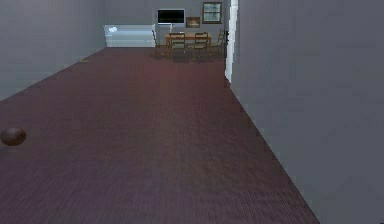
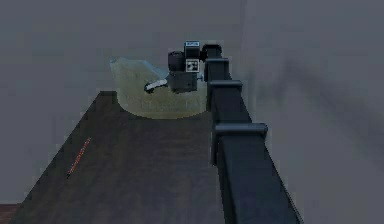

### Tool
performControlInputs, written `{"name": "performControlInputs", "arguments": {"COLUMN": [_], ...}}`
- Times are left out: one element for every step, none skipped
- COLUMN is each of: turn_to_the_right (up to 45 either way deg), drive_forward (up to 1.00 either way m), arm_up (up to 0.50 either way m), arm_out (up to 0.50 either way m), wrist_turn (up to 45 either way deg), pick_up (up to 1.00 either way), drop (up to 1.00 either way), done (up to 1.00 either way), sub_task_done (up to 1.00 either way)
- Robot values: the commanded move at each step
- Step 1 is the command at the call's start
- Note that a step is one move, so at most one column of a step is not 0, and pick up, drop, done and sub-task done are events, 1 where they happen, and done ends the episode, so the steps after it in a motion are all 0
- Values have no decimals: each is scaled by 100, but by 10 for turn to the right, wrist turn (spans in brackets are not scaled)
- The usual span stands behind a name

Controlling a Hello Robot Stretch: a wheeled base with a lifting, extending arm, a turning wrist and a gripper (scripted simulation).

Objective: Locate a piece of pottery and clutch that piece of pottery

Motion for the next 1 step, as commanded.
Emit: {"name": "performControlInputs", "arguments": {"turn_to_the_right": [0], "drive_forward": [0], "arm_up": [0], "arm_out": [0], "wrist_turn": [0], "pick_up": [0], "drop": [0], "done": [100], "sub_task_done": [0]}}
